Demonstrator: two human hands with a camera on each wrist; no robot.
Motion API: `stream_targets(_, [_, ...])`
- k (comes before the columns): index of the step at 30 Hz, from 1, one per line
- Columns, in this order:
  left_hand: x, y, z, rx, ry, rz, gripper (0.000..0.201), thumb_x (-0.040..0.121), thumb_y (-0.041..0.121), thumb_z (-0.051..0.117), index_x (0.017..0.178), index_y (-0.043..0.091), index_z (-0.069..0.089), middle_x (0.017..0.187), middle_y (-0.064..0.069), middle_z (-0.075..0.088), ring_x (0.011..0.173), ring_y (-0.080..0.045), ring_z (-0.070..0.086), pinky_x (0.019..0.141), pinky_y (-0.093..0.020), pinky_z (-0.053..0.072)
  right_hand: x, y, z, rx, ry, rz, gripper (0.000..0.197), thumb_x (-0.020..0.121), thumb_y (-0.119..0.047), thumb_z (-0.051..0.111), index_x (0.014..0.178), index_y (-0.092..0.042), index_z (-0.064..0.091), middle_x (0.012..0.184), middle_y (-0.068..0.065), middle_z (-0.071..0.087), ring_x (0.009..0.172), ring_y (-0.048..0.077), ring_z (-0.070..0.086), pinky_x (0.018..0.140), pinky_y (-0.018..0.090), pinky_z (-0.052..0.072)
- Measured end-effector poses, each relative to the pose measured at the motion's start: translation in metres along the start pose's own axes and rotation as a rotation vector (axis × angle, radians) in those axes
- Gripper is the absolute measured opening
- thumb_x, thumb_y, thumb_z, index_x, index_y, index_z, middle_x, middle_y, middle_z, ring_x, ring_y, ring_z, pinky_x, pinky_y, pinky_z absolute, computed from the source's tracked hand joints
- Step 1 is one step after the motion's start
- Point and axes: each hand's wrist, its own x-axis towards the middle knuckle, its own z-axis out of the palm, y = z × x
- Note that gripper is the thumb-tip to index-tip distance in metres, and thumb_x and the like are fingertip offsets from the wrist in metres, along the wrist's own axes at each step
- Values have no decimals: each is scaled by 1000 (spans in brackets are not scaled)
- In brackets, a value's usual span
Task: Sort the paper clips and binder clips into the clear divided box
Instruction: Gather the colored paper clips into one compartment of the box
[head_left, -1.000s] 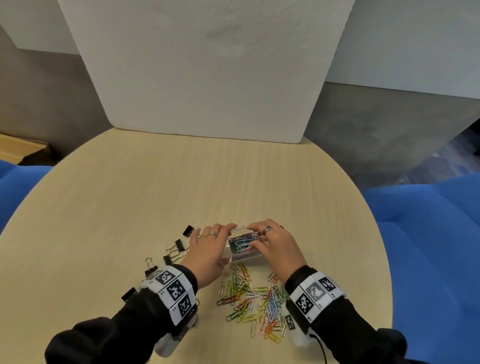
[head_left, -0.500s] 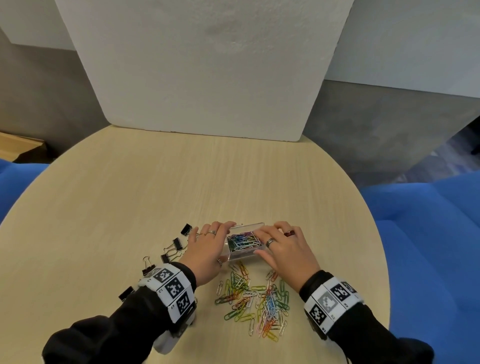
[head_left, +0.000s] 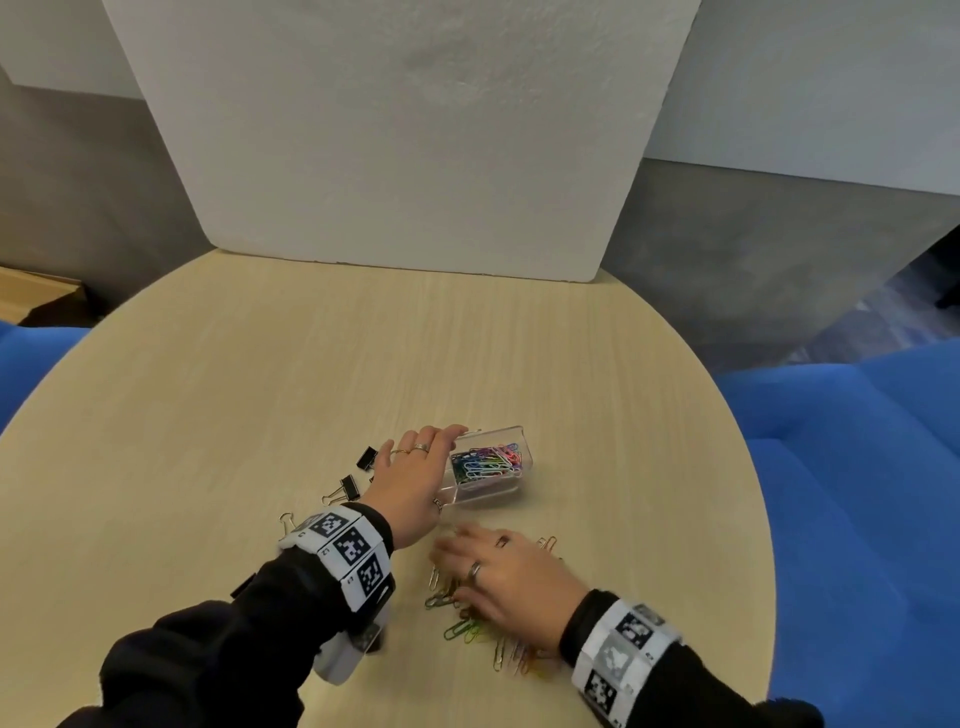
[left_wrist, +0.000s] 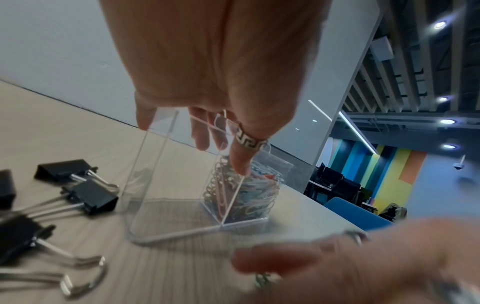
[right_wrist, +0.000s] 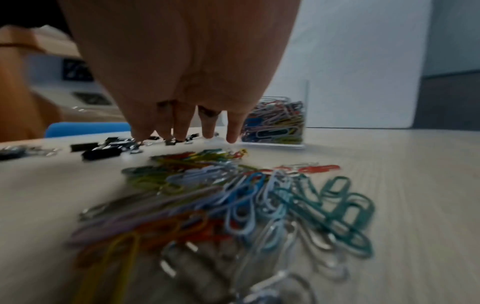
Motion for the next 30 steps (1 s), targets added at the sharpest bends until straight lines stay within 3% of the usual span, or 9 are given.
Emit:
stream_targets(4, [-1, -1, 1, 9, 3, 7, 77, 81, 7, 51, 144, 26, 11, 136, 3, 31, 129, -18, 28, 116, -45, 13, -3, -9, 23, -132, -244, -54, 49, 78, -56, 50, 122, -35, 54, 126, -19, 57, 117, 10, 55, 89, 27, 51])
stream_targets(7, [0, -2, 1, 11, 11, 11, 77, 82, 7, 52, 144, 26, 11, 137, 3, 32, 128, -18, 29, 115, -44, 15, -14, 1, 16, -97, -291, -13, 51, 83, -48, 32, 125, -28, 54, 132, -11, 54, 122, 15, 52, 96, 39, 47])
stream_targets(10, [0, -1, 1, 5, 15, 12, 77, 82, 7, 52, 144, 26, 11, 137, 3, 32, 127, -18, 29, 114, -44, 16, -26, 13, 5, 54, -223, -1, 60, 93, -51, 16, 133, -19, 46, 143, -3, 43, 136, 20, 33, 113, 41, 19])
stream_targets(13, [0, -1, 1, -2, 16, 12, 77, 81, 6, 52, 143, 27, 12, 137, 3, 33, 127, -18, 29, 114, -45, 17, -33, 24, -3, 179, -118, 231, 87, 76, -63, -8, 142, -20, 29, 152, -3, 24, 142, 16, 13, 110, 27, 0])
stream_targets(16, [-2, 0, 0, -3, 14, 13, 77, 81, 8, 54, 143, 26, 13, 137, 2, 33, 128, -18, 29, 114, -45, 17, -27, 25, -6, 171, -211, 315, 92, 67, -63, -11, 147, -20, 7, 155, -4, 2, 142, 11, -1, 109, 24, -1])
stream_targets(20, [-2, 1, -1, 3, 20, 10, 77, 81, 6, 53, 143, 26, 13, 136, 2, 33, 127, -19, 30, 113, -44, 19, -25, 17, -3, 169, -355, 202, 97, 63, -64, -12, 147, -21, 12, 156, -6, 7, 143, 12, -1, 115, 33, 4])
stream_targets(24, [-2, 1, 0, 1, 25, 5, 77, 81, 5, 53, 143, 27, 12, 137, 2, 33, 127, -19, 29, 113, -44, 19, -43, 18, -3, 201, -301, 196, 88, 71, -70, 2, 142, -27, 29, 152, -10, 25, 143, 12, 6, 114, 30, 5])
stream_targets(27, [-2, 1, 1, -2, 33, 4, 77, 81, 5, 53, 143, 26, 13, 137, 2, 33, 127, -19, 29, 113, -44, 19, -53, 20, -3, 218, -279, 266, 89, 67, -78, 28, 144, -35, 15, 154, -14, 14, 143, 11, 0, 109, 28, -4])
stream_targets(30, [-2, 2, 1, -6, 36, 4, 77, 81, 6, 53, 143, 26, 13, 137, 2, 33, 127, -19, 30, 112, -44, 20, -50, 11, 0, 183, -324, 315, 100, 68, -72, 54, 145, -36, 2, 155, -11, 2, 141, 15, -2, 112, 39, -2])
